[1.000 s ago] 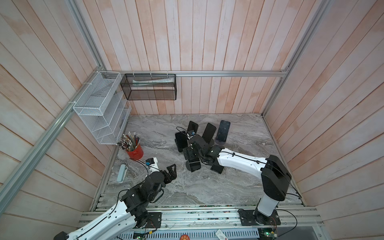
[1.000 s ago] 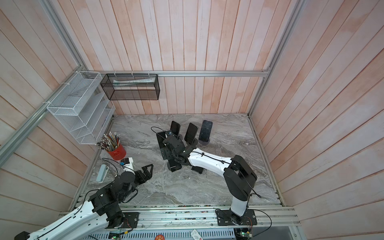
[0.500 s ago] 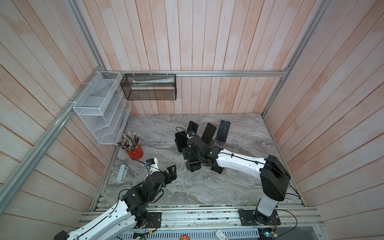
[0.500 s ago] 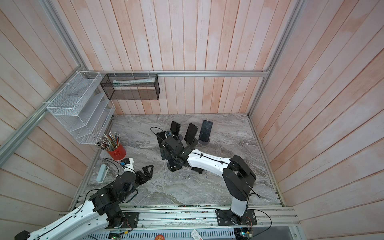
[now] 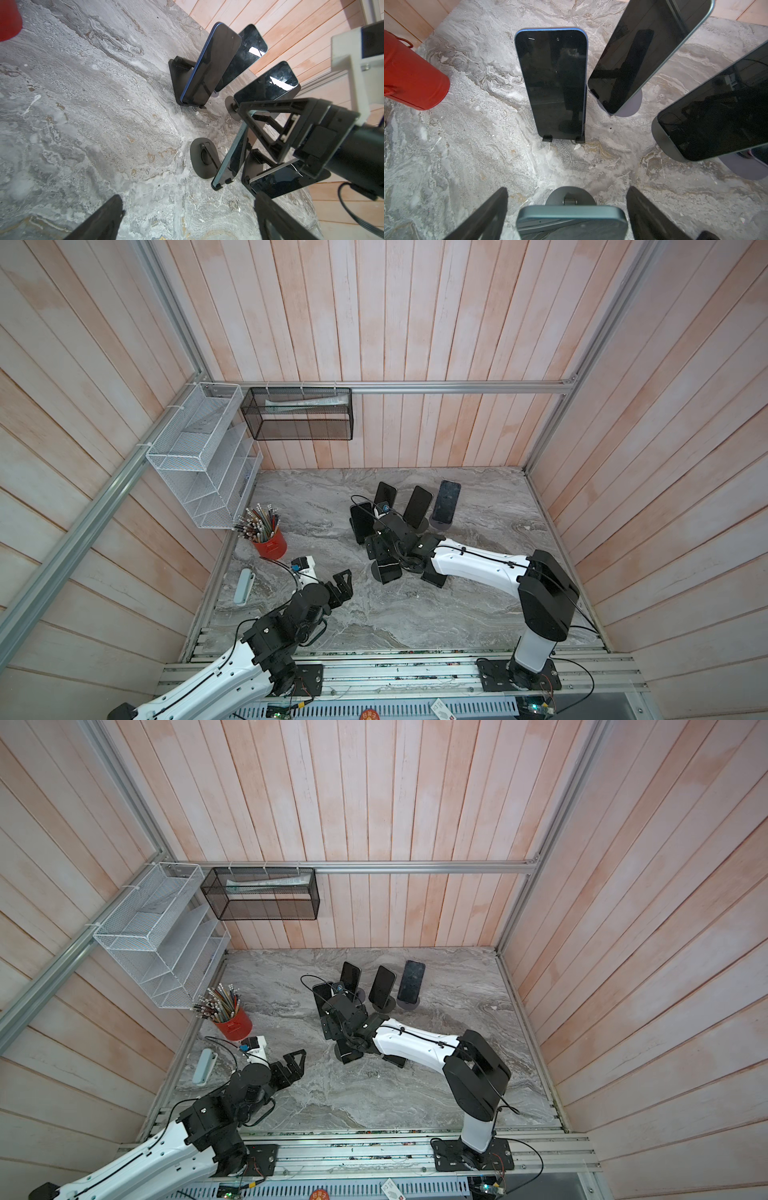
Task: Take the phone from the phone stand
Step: 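Close the right gripper on the teal phone's top edge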
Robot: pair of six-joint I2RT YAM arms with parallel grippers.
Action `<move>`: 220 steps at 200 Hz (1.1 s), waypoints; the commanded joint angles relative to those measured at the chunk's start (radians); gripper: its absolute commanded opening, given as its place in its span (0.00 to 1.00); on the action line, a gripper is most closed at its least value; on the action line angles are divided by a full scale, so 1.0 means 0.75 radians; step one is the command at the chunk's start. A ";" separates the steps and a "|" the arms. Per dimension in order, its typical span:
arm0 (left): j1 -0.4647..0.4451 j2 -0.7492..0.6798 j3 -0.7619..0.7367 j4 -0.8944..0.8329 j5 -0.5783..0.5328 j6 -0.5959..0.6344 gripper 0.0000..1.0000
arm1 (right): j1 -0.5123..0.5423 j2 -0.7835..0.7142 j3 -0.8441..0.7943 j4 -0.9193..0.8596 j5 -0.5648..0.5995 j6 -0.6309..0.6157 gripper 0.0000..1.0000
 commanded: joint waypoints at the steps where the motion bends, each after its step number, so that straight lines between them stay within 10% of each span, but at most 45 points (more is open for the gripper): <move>1: -0.002 -0.003 0.005 -0.011 -0.033 -0.003 1.00 | 0.007 0.026 -0.018 0.010 0.034 -0.007 0.90; 220: -0.001 0.024 -0.014 0.014 -0.016 -0.022 1.00 | 0.008 -0.020 -0.100 0.094 0.000 0.016 0.78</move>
